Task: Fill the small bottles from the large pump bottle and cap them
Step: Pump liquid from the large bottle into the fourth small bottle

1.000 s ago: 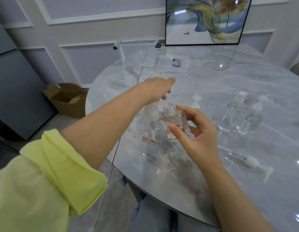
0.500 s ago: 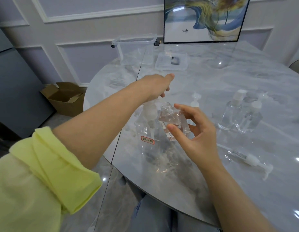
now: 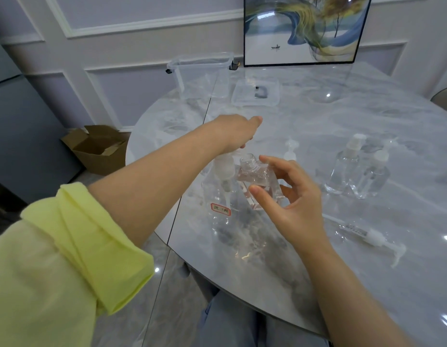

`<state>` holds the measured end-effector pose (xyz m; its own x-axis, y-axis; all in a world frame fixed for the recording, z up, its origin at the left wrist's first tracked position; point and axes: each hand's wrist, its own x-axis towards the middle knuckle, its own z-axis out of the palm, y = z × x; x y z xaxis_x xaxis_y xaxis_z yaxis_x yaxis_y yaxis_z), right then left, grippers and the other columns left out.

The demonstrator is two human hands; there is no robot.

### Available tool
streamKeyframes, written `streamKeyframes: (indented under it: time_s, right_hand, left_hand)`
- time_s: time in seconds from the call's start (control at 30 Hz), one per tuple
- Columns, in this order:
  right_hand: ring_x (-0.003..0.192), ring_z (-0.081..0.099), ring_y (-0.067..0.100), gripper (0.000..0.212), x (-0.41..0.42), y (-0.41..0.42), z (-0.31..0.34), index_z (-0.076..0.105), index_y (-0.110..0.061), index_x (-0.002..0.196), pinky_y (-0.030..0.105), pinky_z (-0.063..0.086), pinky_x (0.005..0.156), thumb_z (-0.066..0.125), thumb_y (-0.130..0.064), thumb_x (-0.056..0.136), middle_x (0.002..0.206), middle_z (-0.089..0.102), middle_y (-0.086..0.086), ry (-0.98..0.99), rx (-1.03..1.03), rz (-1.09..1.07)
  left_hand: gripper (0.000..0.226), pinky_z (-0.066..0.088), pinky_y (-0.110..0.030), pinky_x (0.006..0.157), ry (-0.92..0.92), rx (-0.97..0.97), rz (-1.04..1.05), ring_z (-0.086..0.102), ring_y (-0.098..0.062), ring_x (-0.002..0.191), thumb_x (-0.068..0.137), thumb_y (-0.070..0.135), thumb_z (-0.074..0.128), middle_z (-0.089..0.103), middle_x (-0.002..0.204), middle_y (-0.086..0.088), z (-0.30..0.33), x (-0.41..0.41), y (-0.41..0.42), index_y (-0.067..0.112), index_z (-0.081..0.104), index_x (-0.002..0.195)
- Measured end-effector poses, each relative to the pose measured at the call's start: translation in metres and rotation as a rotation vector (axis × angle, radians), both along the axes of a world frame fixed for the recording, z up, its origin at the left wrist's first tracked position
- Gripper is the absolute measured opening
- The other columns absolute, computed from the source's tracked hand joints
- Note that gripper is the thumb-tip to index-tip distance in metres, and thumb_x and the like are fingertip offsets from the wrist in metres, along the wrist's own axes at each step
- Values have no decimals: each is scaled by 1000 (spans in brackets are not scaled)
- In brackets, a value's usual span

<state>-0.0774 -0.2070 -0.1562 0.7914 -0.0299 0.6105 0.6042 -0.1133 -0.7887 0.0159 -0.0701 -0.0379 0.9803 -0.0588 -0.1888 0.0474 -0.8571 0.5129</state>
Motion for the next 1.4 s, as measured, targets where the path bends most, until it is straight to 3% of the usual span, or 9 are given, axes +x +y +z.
streamKeyframes:
  time_s: [0.23, 0.57, 0.7, 0.8, 0.87, 0.97, 1.17, 1.4]
  right_hand:
    - [110, 66, 17, 45, 1, 0, -1, 68, -21, 124, 26, 56, 91, 82, -26, 82, 116, 69, -6, 20, 17, 15]
    - [112, 66, 16, 44, -1, 0, 1, 67, -24, 124, 19, 52, 90, 81, -28, 83, 117, 68, -8, 19, 14, 7]
    - [111, 66, 17, 44, 1, 0, -2, 68, -21, 124, 26, 54, 92, 81, -27, 83, 116, 69, -7, 17, -1, 7]
    - [112, 66, 17, 44, 0, -1, 1, 67, -25, 124, 23, 54, 92, 81, -27, 82, 117, 70, -6, 19, 20, -5]
    - [112, 67, 18, 43, 1, 1, 1, 67, -28, 123, 28, 56, 93, 82, -29, 82, 117, 70, -5, 13, 20, -1]
    - [111, 67, 19, 43, 1, 1, -2, 67, -26, 123, 40, 57, 92, 80, -32, 82, 116, 70, -5, 22, 16, -1]
    - [111, 67, 15, 45, 1, 0, 0, 68, -22, 124, 26, 56, 90, 81, -32, 82, 118, 70, -6, 5, 7, -8]
    - [110, 68, 16, 44, 0, 1, 1, 67, -27, 123, 27, 56, 90, 82, -32, 82, 118, 70, -9, 18, 24, -8]
  left_hand:
    - [62, 41, -35, 92, -9, -6, 11, 64, -24, 110, 106, 57, 23, 70, 115, -4, -2, -3, 1, 15, 67, 121]
    - [63, 39, -36, 92, -11, -68, 34, 63, -24, 111, 105, 61, 23, 72, 111, -1, -3, -2, 2, 19, 68, 118]
    - [65, 41, -39, 105, 70, -69, 44, 62, -25, 114, 103, 63, 24, 71, 114, -4, -8, -2, 4, 18, 68, 119]
    - [63, 41, -38, 97, 25, -66, 25, 62, -25, 114, 104, 61, 23, 69, 116, -2, -3, -1, 2, 19, 66, 121]
    - [61, 40, -37, 94, 13, -64, 27, 62, -25, 114, 104, 60, 24, 69, 116, -2, -5, 0, 2, 19, 66, 120]
    - [65, 40, -39, 103, 58, -33, 22, 61, -26, 115, 104, 62, 23, 68, 117, -3, -8, -2, 3, 17, 66, 124]
    - [63, 40, -40, 106, 24, -43, 11, 61, -25, 116, 104, 63, 23, 69, 116, -1, -7, 1, 3, 20, 66, 123]
    - [62, 41, -38, 99, 0, -76, 20, 62, -24, 113, 104, 62, 23, 70, 117, -1, -5, 2, 4, 21, 67, 122]
